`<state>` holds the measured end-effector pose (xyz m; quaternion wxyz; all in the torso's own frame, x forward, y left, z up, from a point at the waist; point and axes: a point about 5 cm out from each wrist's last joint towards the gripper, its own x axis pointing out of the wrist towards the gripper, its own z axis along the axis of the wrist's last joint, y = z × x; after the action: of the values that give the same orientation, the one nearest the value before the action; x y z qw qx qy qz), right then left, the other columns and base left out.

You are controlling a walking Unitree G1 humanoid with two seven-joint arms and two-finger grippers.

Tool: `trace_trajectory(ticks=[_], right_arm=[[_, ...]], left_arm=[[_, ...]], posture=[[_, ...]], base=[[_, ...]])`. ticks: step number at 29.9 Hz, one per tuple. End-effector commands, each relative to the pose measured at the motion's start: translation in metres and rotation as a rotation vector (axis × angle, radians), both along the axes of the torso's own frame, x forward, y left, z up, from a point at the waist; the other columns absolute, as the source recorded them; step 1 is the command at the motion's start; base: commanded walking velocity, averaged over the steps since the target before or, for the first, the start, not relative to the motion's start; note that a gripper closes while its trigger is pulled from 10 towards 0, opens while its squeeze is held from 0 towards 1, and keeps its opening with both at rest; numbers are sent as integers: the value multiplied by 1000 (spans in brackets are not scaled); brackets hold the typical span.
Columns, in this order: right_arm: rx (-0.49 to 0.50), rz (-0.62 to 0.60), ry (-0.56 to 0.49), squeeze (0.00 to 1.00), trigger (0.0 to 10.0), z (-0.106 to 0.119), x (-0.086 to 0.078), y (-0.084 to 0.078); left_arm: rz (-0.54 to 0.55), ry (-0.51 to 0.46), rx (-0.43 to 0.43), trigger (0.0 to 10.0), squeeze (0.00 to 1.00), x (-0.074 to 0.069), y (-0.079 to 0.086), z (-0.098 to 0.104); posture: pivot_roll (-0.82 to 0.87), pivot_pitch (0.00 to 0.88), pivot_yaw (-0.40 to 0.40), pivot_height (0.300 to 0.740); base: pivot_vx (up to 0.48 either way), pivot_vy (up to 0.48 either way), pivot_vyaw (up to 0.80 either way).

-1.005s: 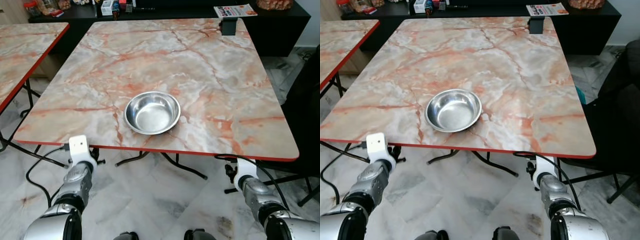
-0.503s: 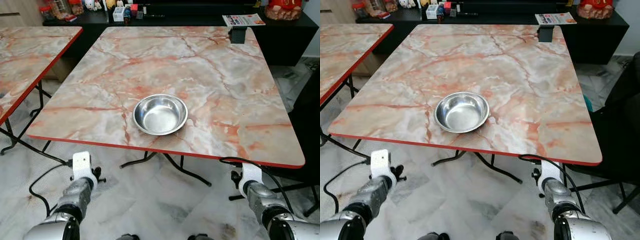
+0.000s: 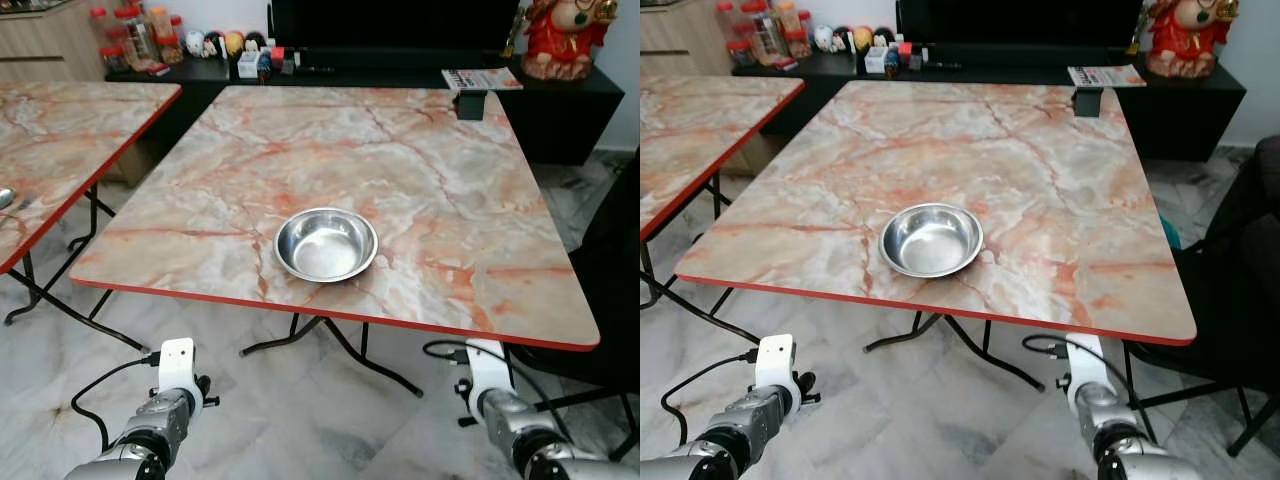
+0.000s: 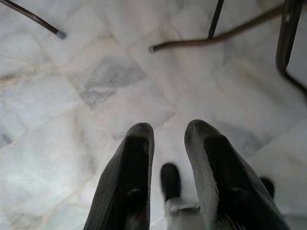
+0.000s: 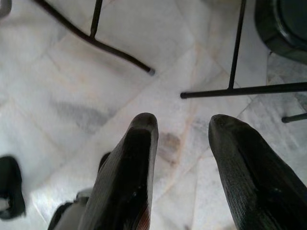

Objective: Setting the table

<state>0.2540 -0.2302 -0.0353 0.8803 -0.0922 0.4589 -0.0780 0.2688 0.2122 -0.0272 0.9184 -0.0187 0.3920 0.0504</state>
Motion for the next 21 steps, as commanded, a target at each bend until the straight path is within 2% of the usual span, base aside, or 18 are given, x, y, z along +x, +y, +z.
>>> trace_trajectory(ticks=[1,4,12,15,17,18,19,21], right_arm=[[-6,34,29,0,10000,-4,-4,4],[-2,23,35,0,10000,-6,-7,4],[-3,-19,37,0,10000,-9,-12,0],[13,31,81,0,10000,-19,-28,1],[9,33,101,0,10000,-25,-39,-4],[9,33,101,0,10000,-25,-39,-4],[9,27,115,0,10000,-29,-47,-8],[9,31,124,0,10000,-31,-54,-11]], left_arm=[[-18,47,15,10000,0,-7,-2,-7],[-59,87,67,10000,0,-13,-3,-11],[-80,109,84,10000,0,-19,-3,-16],[-79,143,95,10000,0,-33,0,-25],[-72,176,100,10000,0,-47,0,-34],[-72,176,100,10000,0,-47,0,-34],[-67,193,88,10000,0,-57,0,-40],[-52,211,71,10000,0,-66,0,-45]], posture=[[-101,0,13,736],[-99,0,16,736],[-104,0,17,736],[-94,0,11,736],[-100,0,15,736],[-100,0,15,736],[-120,13,30,736],[-128,11,35,736]], base=[[0,0,0],[0,0,0],[0,0,0],[0,0,0],[0,0,0],[0,0,0],[0,0,0],[0,0,0]])
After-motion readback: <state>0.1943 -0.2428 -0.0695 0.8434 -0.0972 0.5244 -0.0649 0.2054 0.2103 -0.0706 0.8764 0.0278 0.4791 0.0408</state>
